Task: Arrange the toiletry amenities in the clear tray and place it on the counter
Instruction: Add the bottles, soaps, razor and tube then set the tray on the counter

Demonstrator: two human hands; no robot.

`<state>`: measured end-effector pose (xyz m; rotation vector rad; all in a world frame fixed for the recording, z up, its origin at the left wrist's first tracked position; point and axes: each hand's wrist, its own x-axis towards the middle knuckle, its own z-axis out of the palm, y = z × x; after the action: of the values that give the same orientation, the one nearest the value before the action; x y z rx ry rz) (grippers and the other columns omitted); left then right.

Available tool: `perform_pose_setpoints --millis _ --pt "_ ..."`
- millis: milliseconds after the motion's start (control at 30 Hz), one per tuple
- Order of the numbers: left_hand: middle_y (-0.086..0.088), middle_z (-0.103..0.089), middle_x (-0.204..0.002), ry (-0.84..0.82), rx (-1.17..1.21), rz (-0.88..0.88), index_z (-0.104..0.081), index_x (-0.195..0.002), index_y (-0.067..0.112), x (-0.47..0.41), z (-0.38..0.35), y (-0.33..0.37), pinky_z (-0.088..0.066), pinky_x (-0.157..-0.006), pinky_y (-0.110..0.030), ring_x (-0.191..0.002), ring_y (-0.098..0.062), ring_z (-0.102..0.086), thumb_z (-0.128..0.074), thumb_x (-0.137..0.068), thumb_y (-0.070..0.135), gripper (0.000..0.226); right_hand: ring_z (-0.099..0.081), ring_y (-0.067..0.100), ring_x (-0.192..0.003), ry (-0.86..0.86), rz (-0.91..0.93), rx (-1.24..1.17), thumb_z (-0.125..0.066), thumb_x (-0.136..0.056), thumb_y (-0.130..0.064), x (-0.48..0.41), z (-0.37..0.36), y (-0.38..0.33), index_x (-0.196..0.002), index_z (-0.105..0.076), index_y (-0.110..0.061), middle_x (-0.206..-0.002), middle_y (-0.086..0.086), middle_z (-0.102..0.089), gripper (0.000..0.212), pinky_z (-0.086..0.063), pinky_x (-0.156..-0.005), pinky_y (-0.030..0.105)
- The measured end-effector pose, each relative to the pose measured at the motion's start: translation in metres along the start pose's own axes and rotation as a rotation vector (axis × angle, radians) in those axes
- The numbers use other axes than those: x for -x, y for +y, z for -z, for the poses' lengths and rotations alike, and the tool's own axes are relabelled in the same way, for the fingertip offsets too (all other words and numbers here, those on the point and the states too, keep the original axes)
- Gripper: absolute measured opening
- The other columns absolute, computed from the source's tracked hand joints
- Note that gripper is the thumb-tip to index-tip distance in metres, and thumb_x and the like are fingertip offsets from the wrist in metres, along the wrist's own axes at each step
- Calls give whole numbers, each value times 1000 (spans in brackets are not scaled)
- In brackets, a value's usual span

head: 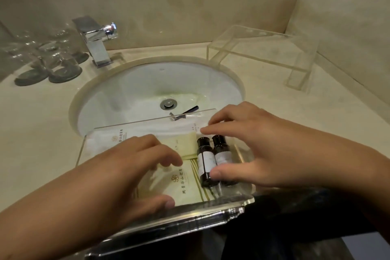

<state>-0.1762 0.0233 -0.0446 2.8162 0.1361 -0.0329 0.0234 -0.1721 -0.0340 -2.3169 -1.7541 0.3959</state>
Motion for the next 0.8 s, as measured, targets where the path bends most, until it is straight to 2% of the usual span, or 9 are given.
perform_pose_setpoints --millis 100,200,367,467,533,633,800 --pt "36 -50 -112 11 10 -25 -50 -118 59 5 -9 -3 -50 -75 -17 -102 13 -52 -57 -77 76 45 -25 1 -137 -39 31 103 -45 -77 -86 -4 -9 -13 -150 -36 -43 -145 -24 -37 84 -26 -116 31" --pt "36 -49 -112 27 50 -34 -52 -116 59 7 -16 -6 -51 -77 -19 -102 10 -54 -56 -78 77 42 -33 4 -129 -38 55 149 -50 -80 -80 -8 -13 -16 -141 -44 -42 -136 -21 -44 72 -28 -113 33" --pt "34 -50 -117 48 119 -38 -52 -116 62 10 -24 -10 -54 -80 -27 -103 0 -61 -54 -80 78 39 -30 -4 -127 -125 82 31 -60 -72 -80 -4 -5 -10 -136 -45 -50 -131 -30 -40 72 -31 -112 24" --pt "33 -51 -117 54 122 -49 -53 -116 62 11 -27 -12 -55 -78 -30 -101 -4 -62 -55 -81 77 38 -30 -6 -130 -124 80 -12 -59 -72 -82 -3 -5 -9 -136 -47 -51 -132 -32 -41 73 -30 -113 21" --pt "32 -52 -116 58 121 -59 -54 -116 62 11 -27 -13 -55 -78 -29 -101 -5 -63 -56 -82 75 36 -35 -4 -129 -95 91 -18 -54 -73 -83 -3 -8 -9 -135 -49 -49 -130 -30 -43 70 -33 -112 26" --pt "31 -52 -117 78 127 -72 -55 -116 60 12 -27 -16 -50 -81 -23 -105 -3 -60 -57 -83 73 35 -35 -5 -128 -88 90 -2 -52 -77 -80 -3 -11 -11 -135 -49 -48 -128 -29 -42 67 -32 -113 25" --pt "32 -51 -117 101 147 -93 -54 -116 62 10 -31 -18 -45 -87 -23 -109 -2 -58 -58 -82 74 36 -36 -2 -128 -100 82 6 -53 -75 -82 -5 -11 -12 -133 -46 -49 -128 -29 -41 67 -36 -111 29"
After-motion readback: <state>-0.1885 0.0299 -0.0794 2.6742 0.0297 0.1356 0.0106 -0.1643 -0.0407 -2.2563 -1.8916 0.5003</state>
